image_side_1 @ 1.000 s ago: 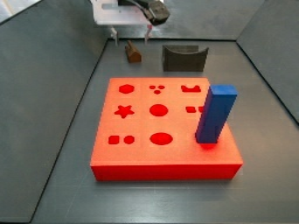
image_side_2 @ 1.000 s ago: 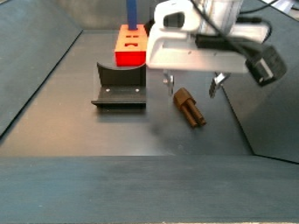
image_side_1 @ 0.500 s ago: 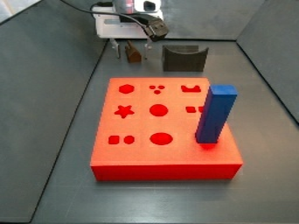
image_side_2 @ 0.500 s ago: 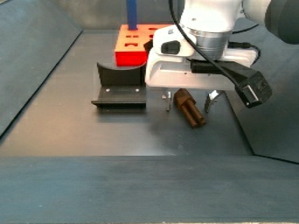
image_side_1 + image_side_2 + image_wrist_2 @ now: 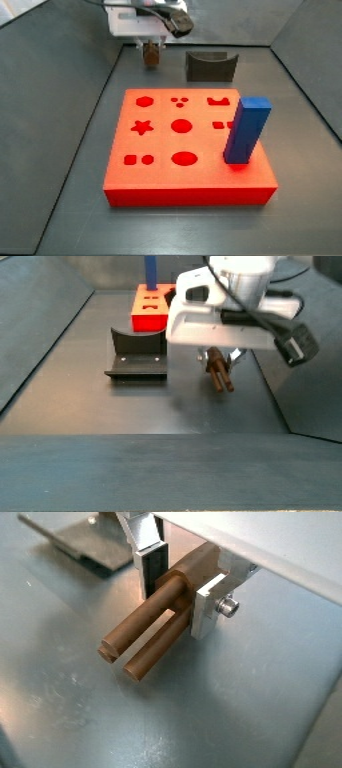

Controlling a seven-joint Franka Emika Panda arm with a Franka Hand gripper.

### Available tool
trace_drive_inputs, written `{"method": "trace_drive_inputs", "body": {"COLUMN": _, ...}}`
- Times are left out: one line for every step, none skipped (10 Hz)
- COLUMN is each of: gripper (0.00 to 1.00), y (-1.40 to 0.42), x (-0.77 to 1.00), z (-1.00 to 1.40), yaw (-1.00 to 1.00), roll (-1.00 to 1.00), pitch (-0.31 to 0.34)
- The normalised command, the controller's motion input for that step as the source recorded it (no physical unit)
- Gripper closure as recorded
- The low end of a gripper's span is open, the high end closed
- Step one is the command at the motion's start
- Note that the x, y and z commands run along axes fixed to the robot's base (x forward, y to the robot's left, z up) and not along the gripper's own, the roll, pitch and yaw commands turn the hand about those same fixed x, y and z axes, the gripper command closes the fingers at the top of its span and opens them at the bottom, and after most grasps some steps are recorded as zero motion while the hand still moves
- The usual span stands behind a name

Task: Pick up the 3 prong object. Move up. Rotate the 3 prong object. Place the 3 prong object on the fixture. Regrasp the 3 prong object. Move to above the board. Insert the 3 prong object.
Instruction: Move up, then place the 3 prong object on the fixture.

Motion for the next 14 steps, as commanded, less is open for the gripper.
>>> {"method": "trace_drive_inputs", "body": {"gripper": 1.00, "y": 0.00, "x": -0.01, "z": 0.41, "yaw": 0.00, "roll": -0.01, "pitch": 0.052}}
{"method": "trace_drive_inputs", "body": {"gripper": 1.00, "y": 0.00, "x": -0.01, "z": 0.26, "yaw": -0.01, "roll": -0.01, "pitch": 0.049}}
{"method": "trace_drive_inputs", "body": {"gripper": 1.00, "y": 0.00, "x": 0.00, "z": 1.00, "yaw": 0.00, "roll": 0.00, "pitch": 0.000}}
{"method": "trace_drive_inputs", "body": {"gripper": 1.00, "y": 0.00, "x": 0.01, "z": 1.00, "yaw": 0.00, "roll": 0.00, "pitch": -0.011}}
{"method": "trace_drive_inputs", "body": {"gripper": 1.00, "y": 0.00, "x": -0.01, "z": 1.00, "yaw": 0.00, "roll": -0.01, "pitch": 0.022}}
{"method": "trace_drive_inputs", "body": {"gripper": 1.00, "y": 0.00, "x": -0.01, "z": 1.00, "yaw": 0.00, "roll": -0.01, "pitch": 0.026}}
{"method": "trace_drive_inputs", "body": {"gripper": 1.00, "y": 0.00, "x": -0.02, "z": 1.00, "yaw": 0.00, "roll": -0.01, "pitch": 0.034}}
{"method": "trace_drive_inputs", "body": {"gripper": 1.00, "y": 0.00, "x": -0.02, "z": 1.00, "yaw": 0.00, "roll": -0.01, "pitch": 0.036}}
{"method": "trace_drive_inputs", "body": {"gripper": 1.00, "y": -0.01, "x": -0.02, "z": 1.00, "yaw": -0.01, "roll": -0.01, "pitch": 0.037}}
{"method": "trace_drive_inputs", "body": {"gripper": 1.00, "y": -0.01, "x": -0.02, "z": 1.00, "yaw": -0.01, "roll": -0.01, "pitch": 0.037}}
{"method": "trace_drive_inputs", "body": {"gripper": 1.00, "y": -0.01, "x": -0.02, "z": 0.83, "yaw": -0.01, "roll": -0.02, "pitch": 0.042}}
{"method": "trace_drive_inputs", "body": {"gripper": 1.00, "y": 0.00, "x": -0.01, "z": 0.72, "yaw": -0.01, "roll": -0.02, "pitch": 0.044}}
{"method": "trace_drive_inputs", "body": {"gripper": 1.00, "y": 0.00, "x": 0.00, "z": 0.50, "yaw": -0.01, "roll": -0.02, "pitch": 0.054}}
{"method": "trace_drive_inputs", "body": {"gripper": 1.00, "y": 0.00, "x": 0.01, "z": 0.33, "yaw": -0.01, "roll": -0.03, "pitch": 0.066}}
